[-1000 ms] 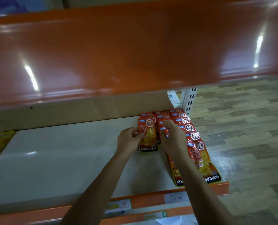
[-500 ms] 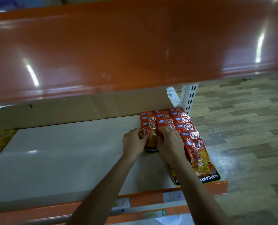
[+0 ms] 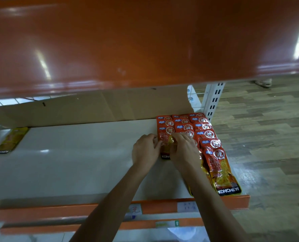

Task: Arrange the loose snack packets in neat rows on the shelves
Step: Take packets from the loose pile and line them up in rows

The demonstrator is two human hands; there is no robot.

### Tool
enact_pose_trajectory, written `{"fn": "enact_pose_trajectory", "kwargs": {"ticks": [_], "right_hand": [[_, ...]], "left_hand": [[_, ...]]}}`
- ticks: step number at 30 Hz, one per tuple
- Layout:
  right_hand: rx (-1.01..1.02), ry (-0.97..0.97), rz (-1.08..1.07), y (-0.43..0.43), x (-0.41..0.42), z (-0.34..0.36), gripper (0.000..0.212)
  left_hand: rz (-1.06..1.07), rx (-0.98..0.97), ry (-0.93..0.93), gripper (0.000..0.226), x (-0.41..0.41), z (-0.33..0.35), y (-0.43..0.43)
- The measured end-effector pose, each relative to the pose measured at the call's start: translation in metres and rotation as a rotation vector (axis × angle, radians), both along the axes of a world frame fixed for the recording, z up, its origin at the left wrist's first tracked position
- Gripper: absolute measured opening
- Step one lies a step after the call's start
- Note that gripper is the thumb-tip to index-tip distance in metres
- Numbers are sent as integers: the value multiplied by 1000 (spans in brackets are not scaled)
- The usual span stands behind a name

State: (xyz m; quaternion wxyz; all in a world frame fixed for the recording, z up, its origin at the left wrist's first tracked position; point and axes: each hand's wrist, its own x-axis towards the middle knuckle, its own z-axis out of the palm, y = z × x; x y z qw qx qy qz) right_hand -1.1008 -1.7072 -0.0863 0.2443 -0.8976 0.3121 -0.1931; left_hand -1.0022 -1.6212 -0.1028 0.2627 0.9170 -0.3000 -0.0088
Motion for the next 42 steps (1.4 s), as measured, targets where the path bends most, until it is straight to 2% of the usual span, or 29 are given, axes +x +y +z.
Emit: {"fn": "enact_pose_trajectory", "kwargs": {"ticks": [4, 14, 19, 32, 42], "right_hand": [[-12, 2, 79, 18, 9, -2, 41], [-15, 54, 252, 110, 46, -12, 46], [-100, 106, 349, 187, 80, -12, 48], [-48, 51, 435, 401, 153, -4, 47], [-30, 12, 597, 521, 217, -2, 43]], "left_hand": [[-10, 43, -121, 35, -4, -1, 25], [95, 68, -146, 42, 21, 0, 132], [173, 64, -168, 45, 43, 6, 218], [352, 77, -175, 58, 104, 19, 441], [570, 54, -159, 57, 149, 9, 561]]}}
